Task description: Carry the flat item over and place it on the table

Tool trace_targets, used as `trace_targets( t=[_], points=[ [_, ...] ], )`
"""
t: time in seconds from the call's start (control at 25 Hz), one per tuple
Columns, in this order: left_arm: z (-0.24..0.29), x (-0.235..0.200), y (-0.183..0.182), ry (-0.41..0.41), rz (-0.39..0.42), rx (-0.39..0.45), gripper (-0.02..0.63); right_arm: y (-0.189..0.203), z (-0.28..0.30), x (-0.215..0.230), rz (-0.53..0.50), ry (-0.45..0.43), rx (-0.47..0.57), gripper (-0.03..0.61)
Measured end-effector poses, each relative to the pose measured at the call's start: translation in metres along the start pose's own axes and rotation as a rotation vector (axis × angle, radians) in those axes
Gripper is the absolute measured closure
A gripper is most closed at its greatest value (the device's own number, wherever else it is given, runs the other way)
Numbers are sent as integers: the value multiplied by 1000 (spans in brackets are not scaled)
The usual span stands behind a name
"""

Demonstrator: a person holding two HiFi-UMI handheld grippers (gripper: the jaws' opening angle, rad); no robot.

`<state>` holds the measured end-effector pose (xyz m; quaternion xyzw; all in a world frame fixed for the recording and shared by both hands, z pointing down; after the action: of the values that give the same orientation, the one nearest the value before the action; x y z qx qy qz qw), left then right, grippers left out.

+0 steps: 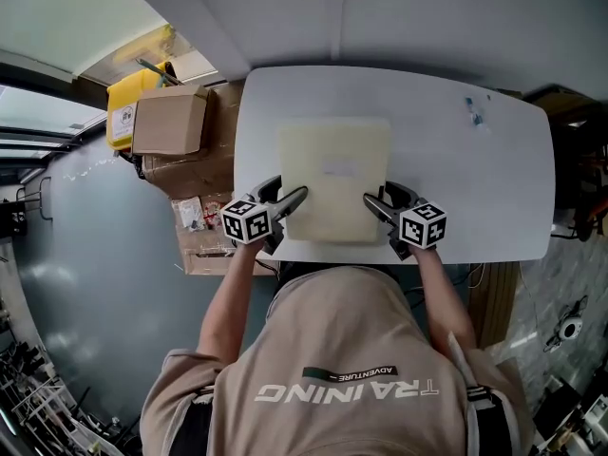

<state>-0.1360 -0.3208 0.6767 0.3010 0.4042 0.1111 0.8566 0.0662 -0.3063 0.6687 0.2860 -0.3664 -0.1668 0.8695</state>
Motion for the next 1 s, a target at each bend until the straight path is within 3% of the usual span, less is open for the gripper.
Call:
trace_targets(
  t=[0.44, 0.76, 1.0],
  points=[
    [25, -45, 15, -36, -208, -78, 301, 6, 39, 32, 113, -22, -90, 293],
    [35, -57, 20, -50, -265, -117, 301, 12, 49, 43, 139, -3, -127, 293],
    [39, -64, 24, -62, -255, -132, 301, 13, 49, 46, 137, 15, -130, 293]
  ],
)
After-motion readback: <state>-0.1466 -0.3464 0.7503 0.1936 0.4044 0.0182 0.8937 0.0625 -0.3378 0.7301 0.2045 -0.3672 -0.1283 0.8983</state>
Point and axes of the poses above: the fingertips, and each gripper's own axes: z forward along the fingers, x to its right, y out of its underside, the point moved 1 cm from there along -z, backward along the fingers, and after that the axes turned 6 degrees about -x, right-handed, at the moved point
